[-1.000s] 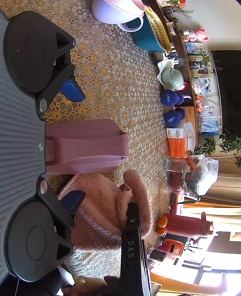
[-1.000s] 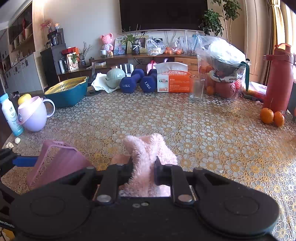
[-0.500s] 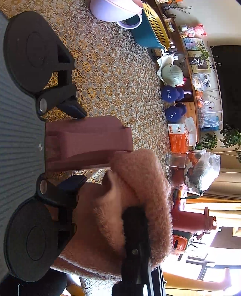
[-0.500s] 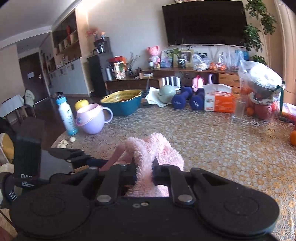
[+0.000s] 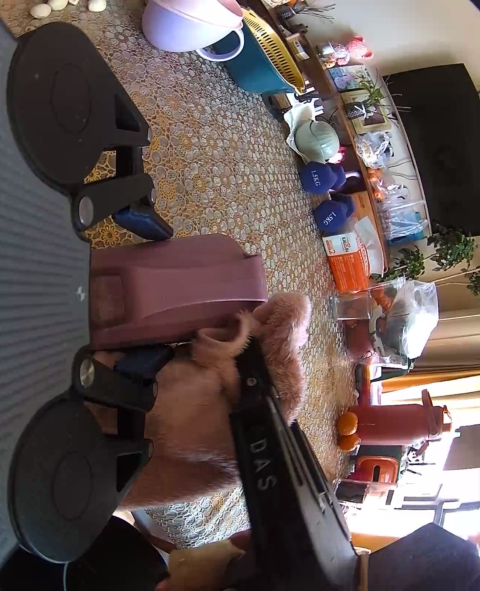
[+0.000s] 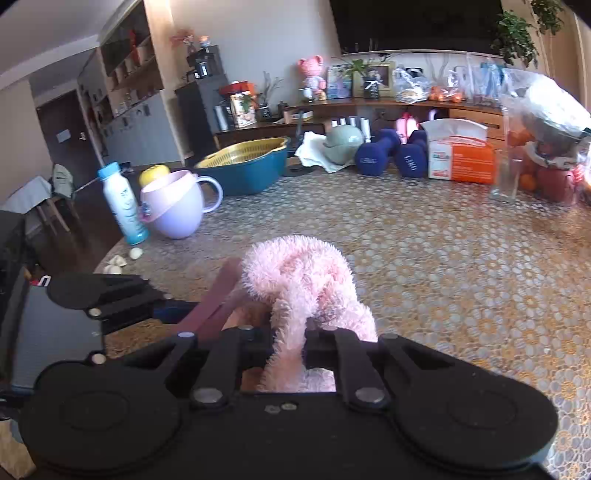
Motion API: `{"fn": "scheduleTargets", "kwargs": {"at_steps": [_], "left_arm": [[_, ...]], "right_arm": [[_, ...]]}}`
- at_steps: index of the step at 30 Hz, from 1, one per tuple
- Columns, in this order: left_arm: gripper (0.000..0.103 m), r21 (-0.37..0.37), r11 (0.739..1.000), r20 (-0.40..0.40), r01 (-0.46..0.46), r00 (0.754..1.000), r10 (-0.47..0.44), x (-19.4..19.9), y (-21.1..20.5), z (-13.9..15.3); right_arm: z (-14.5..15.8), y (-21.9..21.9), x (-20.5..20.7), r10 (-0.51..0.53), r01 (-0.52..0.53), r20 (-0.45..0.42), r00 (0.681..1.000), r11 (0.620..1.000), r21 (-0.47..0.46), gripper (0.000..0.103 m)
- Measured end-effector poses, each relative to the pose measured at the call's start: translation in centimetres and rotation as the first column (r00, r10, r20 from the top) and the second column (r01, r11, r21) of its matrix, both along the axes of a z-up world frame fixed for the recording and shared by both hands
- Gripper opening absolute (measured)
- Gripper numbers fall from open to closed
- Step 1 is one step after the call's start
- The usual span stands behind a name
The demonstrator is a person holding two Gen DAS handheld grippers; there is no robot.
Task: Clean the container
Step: 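Rub the pink towel over the cup side with the right gripper while the left gripper holds the mauve cup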
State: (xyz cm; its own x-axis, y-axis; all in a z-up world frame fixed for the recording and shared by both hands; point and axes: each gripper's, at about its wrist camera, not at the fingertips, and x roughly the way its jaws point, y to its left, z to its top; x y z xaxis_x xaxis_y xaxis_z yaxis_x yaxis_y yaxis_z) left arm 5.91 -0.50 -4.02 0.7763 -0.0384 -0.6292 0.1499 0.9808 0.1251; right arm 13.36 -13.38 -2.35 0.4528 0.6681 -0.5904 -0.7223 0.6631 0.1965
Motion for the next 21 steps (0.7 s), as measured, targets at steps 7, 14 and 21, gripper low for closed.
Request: {"fn": "scheduleTargets", "kwargs": {"at_steps": [7, 14, 21], "left_arm": [[0.062, 0.069, 0.997, 0.02, 0.027, 0.999, -0.028, -0.5, -1.2, -0.2], [0.062, 0.118, 0.992, 0.034, 0.054, 0.998, -0.058, -0.9, -2.0, -0.3], [0.062, 0.119, 0.991, 0.038, 0.062, 0.997, -0.067, -0.9, -1.9, -0.4]], "right_arm": [[2.7, -2.9, 1.4, -0.103, 0.102, 0.024, 0.994, 0.994, 0.043, 0.01], [5.3, 0.4, -0.1, 0.049, -0.052, 0.057, 0.997, 0.997, 0.05, 0.01], [2.2, 2.0, 1.8, 0.028, -0.028, 0.009, 1.0, 1.0, -0.011, 0.01]]}}
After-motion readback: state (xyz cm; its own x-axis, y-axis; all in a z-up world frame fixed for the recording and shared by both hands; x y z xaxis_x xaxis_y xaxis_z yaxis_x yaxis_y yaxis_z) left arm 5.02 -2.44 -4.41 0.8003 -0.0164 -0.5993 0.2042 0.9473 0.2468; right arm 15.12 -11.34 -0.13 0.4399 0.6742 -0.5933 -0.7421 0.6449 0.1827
